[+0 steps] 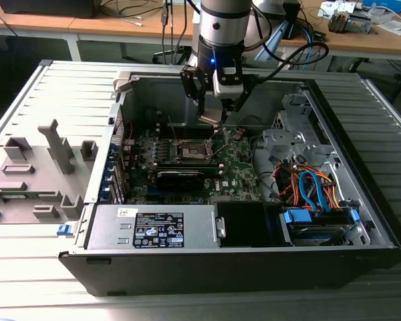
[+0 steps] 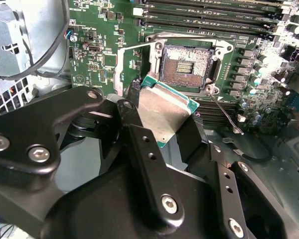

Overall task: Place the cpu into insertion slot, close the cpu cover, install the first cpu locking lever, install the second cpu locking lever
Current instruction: 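Place the cpu into insertion slot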

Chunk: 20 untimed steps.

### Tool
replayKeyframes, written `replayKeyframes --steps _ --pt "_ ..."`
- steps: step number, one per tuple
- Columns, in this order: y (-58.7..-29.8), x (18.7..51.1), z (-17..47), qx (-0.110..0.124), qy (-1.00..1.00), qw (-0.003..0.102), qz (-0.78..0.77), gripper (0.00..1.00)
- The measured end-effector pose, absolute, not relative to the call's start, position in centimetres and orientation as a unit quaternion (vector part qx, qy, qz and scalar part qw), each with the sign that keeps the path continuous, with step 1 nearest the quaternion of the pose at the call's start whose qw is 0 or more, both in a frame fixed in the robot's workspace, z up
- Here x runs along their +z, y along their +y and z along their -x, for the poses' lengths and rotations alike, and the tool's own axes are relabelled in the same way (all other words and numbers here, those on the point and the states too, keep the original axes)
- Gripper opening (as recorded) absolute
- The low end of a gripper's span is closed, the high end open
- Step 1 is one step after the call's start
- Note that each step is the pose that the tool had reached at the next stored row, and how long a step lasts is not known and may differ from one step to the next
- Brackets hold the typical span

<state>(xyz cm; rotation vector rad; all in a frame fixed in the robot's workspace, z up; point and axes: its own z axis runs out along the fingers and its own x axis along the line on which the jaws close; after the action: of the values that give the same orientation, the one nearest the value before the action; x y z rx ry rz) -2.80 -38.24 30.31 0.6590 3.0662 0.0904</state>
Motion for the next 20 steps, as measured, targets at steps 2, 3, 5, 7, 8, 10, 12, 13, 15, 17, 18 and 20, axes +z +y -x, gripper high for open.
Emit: replayKeyframes --steps 2,3,5,7,8,10,12,13,15,17,18,20 --pt "-38.24 30.3 2.8 0.029 0.977 0.002 -0.211 0.54" --pt "-38.24 30.3 2.8 0.029 0.977 0.002 -0.211 0.54" --pt "-38.24 30.29 2.8 0.028 0.977 0.002 -0.211 0.54" --pt "-38.24 30.28 2.8 0.028 0.977 0.002 -0.212 0.54" --pt "-38.24 30.27 2.8 0.028 0.977 0.002 -0.212 0.54" --pt "-38.24 30.26 2.8 0.028 0.977 0.002 -0.213 0.54" --pt "-38.24 30.25 2.8 0.028 0.977 0.002 -0.213 0.54" --pt "-38.24 30.25 2.8 0.028 0.976 0.002 -0.214 0.54" --pt "-38.24 30.23 2.8 0.028 0.976 0.002 -0.215 0.54" --pt "-38.24 30.22 2.8 0.028 0.976 0.002 -0.215 0.54" --pt "-38.24 30.22 2.8 0.027 0.976 0.002 -0.216 0.54" --pt "-38.24 30.2 2.8 0.027 0.976 0.003 -0.216 0.54"
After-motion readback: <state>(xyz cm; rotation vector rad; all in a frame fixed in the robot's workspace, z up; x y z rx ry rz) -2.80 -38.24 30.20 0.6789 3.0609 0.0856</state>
